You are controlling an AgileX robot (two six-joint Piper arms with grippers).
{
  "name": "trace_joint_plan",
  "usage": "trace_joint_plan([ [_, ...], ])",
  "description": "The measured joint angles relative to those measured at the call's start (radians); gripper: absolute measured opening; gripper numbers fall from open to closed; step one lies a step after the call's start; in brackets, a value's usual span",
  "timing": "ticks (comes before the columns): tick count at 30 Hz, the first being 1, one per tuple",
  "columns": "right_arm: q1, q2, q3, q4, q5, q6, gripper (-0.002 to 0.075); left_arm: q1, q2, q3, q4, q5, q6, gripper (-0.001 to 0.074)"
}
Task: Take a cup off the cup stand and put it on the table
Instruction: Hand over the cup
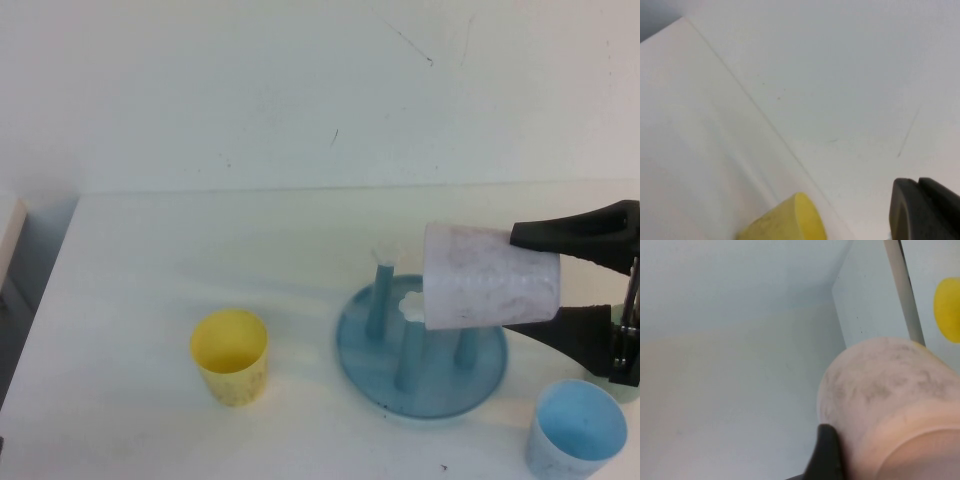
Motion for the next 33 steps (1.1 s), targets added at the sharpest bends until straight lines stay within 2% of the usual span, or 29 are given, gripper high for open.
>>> trace_joint_plan([
  [8, 0.0, 0.0, 0.0, 0.0, 0.0, -0.04, 0.0576, 0.0, 0.0, 0.0, -0.182, -0.041, -0.024, -0.0003],
  [15, 0.0, 0.0, 0.0, 0.0, 0.0, -0.066, 0.0576, -0.002, 0.0, 0.0, -0.207, 0.015, 0.039, -0.0003],
  [19, 0.0, 0.0, 0.0, 0.0, 0.0, -0.069, 0.0576, -0.042, 0.0, -0.032, -0.293, 0.164, 0.294, -0.0003],
  [23, 0.0, 0.0, 0.0, 0.0, 0.0, -0.069, 0.0576, -0.109, 0.041, -0.105, -0.554, 0.256, 0.658, -0.0003],
  [27, 0.0, 0.0, 0.0, 0.0, 0.0, -0.069, 0.0576, -0.174, 0.177, -0.151, -0.835, 0.347, 1.034, -0.0003],
  [30, 0.0, 0.0, 0.0, 0.0, 0.0, -0.069, 0.0576, -0.21, 0.309, -0.178, -0.913, 0.429, 1.282, -0.0002],
  [33, 0.0, 0.0, 0.0, 0.0, 0.0, -0.069, 0.0576, -0.232, 0.459, -0.222, -0.924, 0.523, 1.433, 0.0022],
])
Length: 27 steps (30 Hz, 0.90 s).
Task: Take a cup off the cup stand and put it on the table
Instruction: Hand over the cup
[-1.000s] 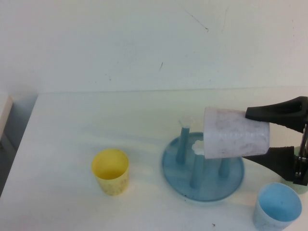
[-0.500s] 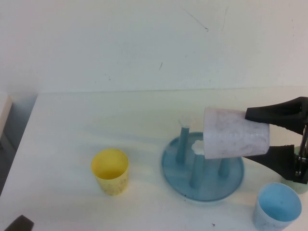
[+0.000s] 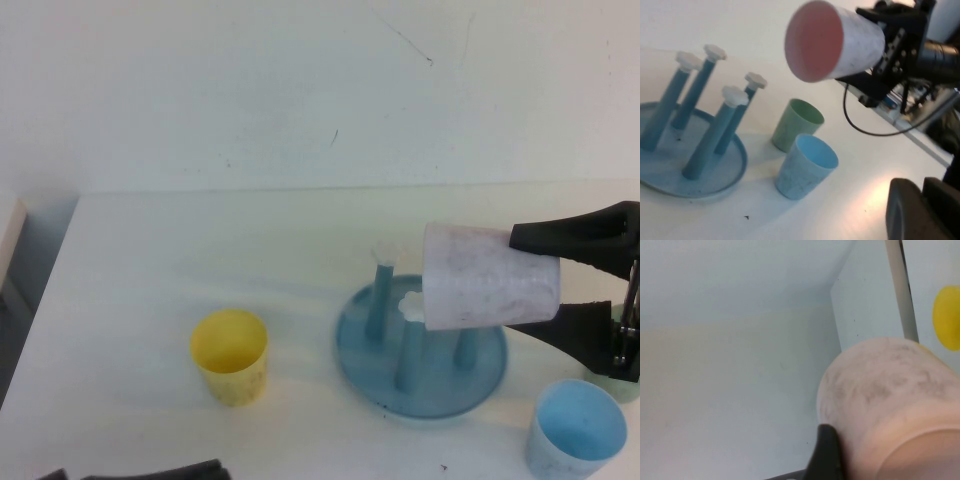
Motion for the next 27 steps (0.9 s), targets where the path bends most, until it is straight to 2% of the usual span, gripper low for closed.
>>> trace_joint_plan([
  [4, 0.0, 0.0, 0.0, 0.0, 0.0, 0.0, 0.0576, 0.0, 0.208, -0.102, -0.001, 0.128, 0.176, 0.0141],
  [9, 0.0, 0.0, 0.0, 0.0, 0.0, 0.0, 0.0576, -0.002, 0.433, -0.264, -0.001, 0.216, 0.4, 0.0426],
  [11, 0.0, 0.0, 0.0, 0.0, 0.0, 0.0, 0.0576, -0.002, 0.51, -0.321, -0.001, 0.226, 0.442, 0.0482],
  [16, 0.0, 0.0, 0.0, 0.0, 0.002, 0.0, 0.0576, -0.002, 0.69, -0.451, -0.004, 0.289, 0.475, 0.0522],
  [27, 0.0, 0.0, 0.0, 0.0, 0.002, 0.0, 0.0576, -0.007, 1.001, -0.649, -0.004, 0.462, 0.418, 0.0524],
])
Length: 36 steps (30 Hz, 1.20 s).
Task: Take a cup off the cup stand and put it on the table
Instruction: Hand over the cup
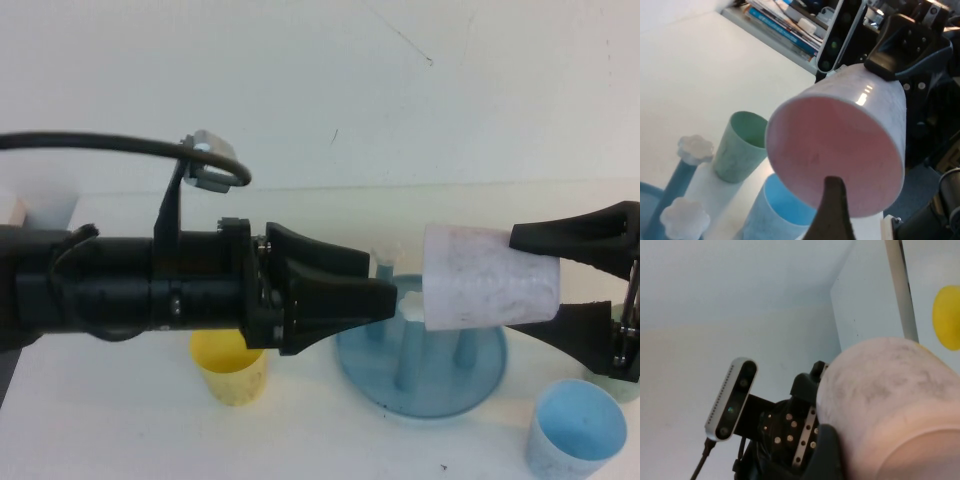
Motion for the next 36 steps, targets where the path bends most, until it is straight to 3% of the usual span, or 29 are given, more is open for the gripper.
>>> trace_joint_plan([
  [12, 0.0, 0.0, 0.0, 0.0, 0.0, -0.002, 0.0576, -0.134, 0.103, -0.145, 0.0, 0.003, -0.007, 0.0524],
  [22, -0.001, 0.0, 0.0, 0.004, 0.002, -0.078, 0.0576, -0.164, 0.159, -0.227, 0.008, -0.036, -0.056, 0.0509],
  [29, -0.002, 0.0, -0.002, 0.008, 0.007, -0.133, 0.0576, -0.208, 0.2, -0.258, 0.012, -0.035, -0.077, 0.0356],
  [34, -0.004, -0.002, -0.002, 0.02, 0.006, -0.136, 0.0576, -0.246, 0.211, -0.259, 0.013, -0.034, -0.059, 0.0124],
  [36, -0.007, -0.002, -0.002, 0.03, 0.006, -0.142, 0.0576, -0.252, 0.213, -0.259, 0.013, -0.031, -0.056, 0.0065],
])
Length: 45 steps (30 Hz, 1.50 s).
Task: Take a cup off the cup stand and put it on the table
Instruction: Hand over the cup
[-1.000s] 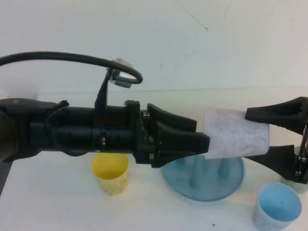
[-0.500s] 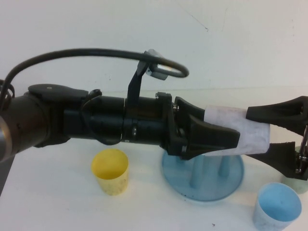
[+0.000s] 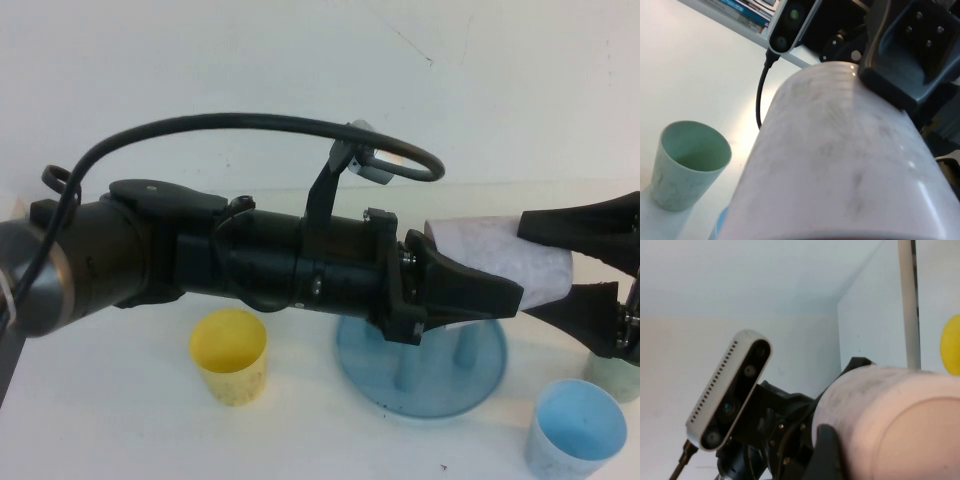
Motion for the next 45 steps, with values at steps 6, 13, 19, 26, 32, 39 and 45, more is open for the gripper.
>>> trace_joint_plan([
  [6, -0.002, 0.0, 0.0, 0.0, 0.0, -0.006, 0.0576, 0.0, -0.001, 0.0, 0.0, 0.0, 0.0, 0.0038],
  [13, -0.003, 0.0, 0.0, 0.0, 0.0, -0.03, 0.0576, -0.009, -0.001, 0.0, 0.0, -0.009, 0.004, 0.0036],
  [19, -0.004, 0.0, 0.0, 0.006, 0.002, -0.076, 0.0576, -0.014, -0.001, 0.0, -0.003, -0.022, 0.01, 0.0036],
  [26, -0.006, 0.0, 0.0, 0.016, 0.004, -0.169, 0.0576, -0.018, -0.001, 0.0, -0.006, -0.026, 0.035, 0.0036],
  [32, -0.006, 0.0, 0.0, 0.019, 0.006, -0.25, 0.0576, -0.018, -0.001, -0.002, -0.003, -0.029, 0.053, 0.0036],
  [39, -0.006, 0.0, 0.0, 0.019, 0.008, -0.302, 0.0583, -0.018, -0.001, -0.004, 0.0, -0.03, 0.057, 0.0036],
  [45, -0.002, 0.0, -0.004, -0.004, 0.015, -0.358, 0.0679, -0.03, 0.0, -0.004, 0.0, -0.007, 0.029, 0.0035],
])
